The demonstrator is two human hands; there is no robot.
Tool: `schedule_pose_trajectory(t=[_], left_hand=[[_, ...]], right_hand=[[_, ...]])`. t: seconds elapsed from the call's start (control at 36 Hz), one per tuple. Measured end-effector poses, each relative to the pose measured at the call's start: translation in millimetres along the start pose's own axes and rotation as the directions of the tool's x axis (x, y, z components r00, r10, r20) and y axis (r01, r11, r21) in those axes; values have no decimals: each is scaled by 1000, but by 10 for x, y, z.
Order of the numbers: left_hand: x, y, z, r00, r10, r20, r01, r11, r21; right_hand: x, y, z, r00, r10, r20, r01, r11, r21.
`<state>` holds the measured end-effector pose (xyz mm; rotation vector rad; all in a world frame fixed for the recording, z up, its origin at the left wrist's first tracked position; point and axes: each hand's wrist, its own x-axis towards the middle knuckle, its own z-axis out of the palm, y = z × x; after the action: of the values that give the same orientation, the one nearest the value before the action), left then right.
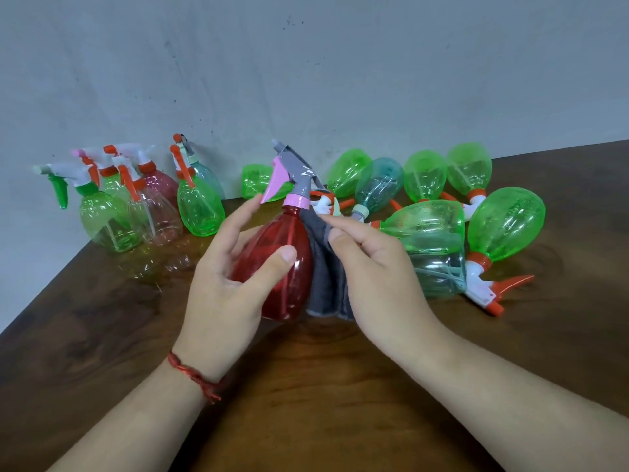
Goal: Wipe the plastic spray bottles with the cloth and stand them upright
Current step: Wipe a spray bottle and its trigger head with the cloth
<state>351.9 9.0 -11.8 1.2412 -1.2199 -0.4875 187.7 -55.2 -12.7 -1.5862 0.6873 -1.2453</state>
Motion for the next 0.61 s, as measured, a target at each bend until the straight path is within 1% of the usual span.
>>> schedule_pose_trajectory(t=[0.08, 0.14, 0.17, 0.25, 0.28, 0.39, 0.44, 0.5, 0.56, 0.58, 0.61], left_hand=[[14, 11, -3, 1000, -26, 0, 26, 999, -36], [23, 7, -17, 999, -9, 32, 9, 1000, -7], [26, -5, -25, 999, 7, 51, -7, 1000, 13], [14, -14, -37, 993, 33, 110, -38, 998, 40], [7, -15, -36, 991, 43, 130, -50, 997, 56], [-34, -22, 13, 975, 83, 204, -112, 985, 132], [-53, -31, 39, 974, 95, 205, -127, 981, 149], [-58, -31, 38, 973, 121, 198, -164, 962, 219], [-56, -28, 16, 972, 137, 192, -189, 939, 288], [-54, -27, 1, 971, 149, 188, -204, 926, 318], [-48, -28, -11, 967, 171, 188, -229, 908, 352]], right_hand=[[-14, 46, 18, 997, -70, 39, 75, 986, -151], [32, 64, -20, 990, -138, 6, 134, 955, -263], [64, 52, -52, 983, -182, -14, 171, 944, -284], [188, -37, -206, 959, -269, -86, 236, 932, -275], [234, -69, -266, 949, -294, -113, 250, 921, -298], [364, -40, -384, 893, -416, -174, 282, 816, -504], [353, 10, -344, 881, -453, -135, 312, 772, -553], [303, 52, -279, 872, -489, -2, 398, 713, -578], [270, 61, -240, 860, -494, 124, 470, 677, -566], [277, 49, -244, 857, -497, 137, 479, 671, -566], [301, 31, -264, 856, -506, 110, 469, 668, -577]])
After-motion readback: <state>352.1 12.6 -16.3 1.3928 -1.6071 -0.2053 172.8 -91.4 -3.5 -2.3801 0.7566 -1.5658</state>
